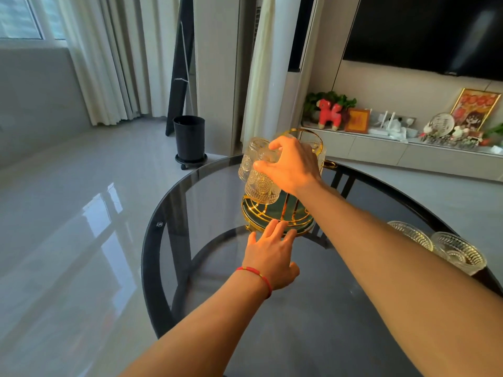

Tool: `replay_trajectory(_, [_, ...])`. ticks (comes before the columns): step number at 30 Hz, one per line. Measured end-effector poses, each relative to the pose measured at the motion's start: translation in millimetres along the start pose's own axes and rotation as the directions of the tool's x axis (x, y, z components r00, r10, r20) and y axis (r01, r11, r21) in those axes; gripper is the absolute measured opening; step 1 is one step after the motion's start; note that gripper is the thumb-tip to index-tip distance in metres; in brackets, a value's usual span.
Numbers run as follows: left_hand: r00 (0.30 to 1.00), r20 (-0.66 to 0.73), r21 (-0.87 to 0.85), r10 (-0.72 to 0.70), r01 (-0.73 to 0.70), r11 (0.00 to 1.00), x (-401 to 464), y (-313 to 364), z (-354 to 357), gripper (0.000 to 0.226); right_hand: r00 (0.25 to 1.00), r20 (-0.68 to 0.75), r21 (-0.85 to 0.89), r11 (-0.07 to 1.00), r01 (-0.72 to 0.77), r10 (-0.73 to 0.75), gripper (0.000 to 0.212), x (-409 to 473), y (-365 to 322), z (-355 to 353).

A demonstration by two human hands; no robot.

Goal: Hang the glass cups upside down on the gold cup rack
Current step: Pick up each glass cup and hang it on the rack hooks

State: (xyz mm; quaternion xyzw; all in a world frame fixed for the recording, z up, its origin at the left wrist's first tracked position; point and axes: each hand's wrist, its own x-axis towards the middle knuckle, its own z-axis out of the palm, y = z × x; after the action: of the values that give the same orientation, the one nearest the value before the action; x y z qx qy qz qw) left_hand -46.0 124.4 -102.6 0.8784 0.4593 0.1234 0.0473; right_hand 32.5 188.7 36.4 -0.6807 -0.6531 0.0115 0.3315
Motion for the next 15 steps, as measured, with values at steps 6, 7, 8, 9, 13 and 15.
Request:
replay_trajectory(6, [1.000, -0.014, 0.024, -0.019, 0.019, 1.000, 0.2, 7.5, -2.6, 0.073, 0.999, 0.029, -0.055, 0.998, 0.017, -0.015, 0.054, -6.9, 4.0, 6.5])
replay_trajectory(7, [1.000, -0.014, 0.025, -0.021, 0.022, 0.999, -0.2, 8.1, -3.0, 0.073, 0.999, 0.036, -0.057, 0.998, 0.012, -0.010, 0.053, -7.2, 4.0, 6.1])
replay_trajectory(8, [1.000, -0.015, 0.026, -0.023, 0.024, 0.999, -0.5, 8.7, -3.5, 0.072, 0.999, 0.047, -0.060, 0.998, 0.010, -0.007, 0.053, -7.4, 4.2, 5.3])
replay_trajectory(9, [1.000, -0.019, 0.026, -0.025, 0.025, 0.999, -0.5, 9.4, -4.2, 0.070, 0.998, 0.061, -0.064, 0.998, 0.010, -0.006, 0.052, -7.7, 4.4, 4.6])
replay_trajectory(13, [0.994, -0.108, -0.072, -0.035, 0.027, 0.997, 0.5, 13.2, -7.2, 0.054, 0.992, 0.114, -0.110, 0.992, 0.058, -0.045, 0.050, -18.1, 7.2, -1.2])
replay_trajectory(15, [0.983, -0.183, -0.163, 0.001, -0.031, 0.986, 0.7, 17.2, -9.6, 0.049, 0.992, 0.064, -0.074, 0.990, 0.116, -0.111, 0.043, -30.0, 13.8, -7.0])
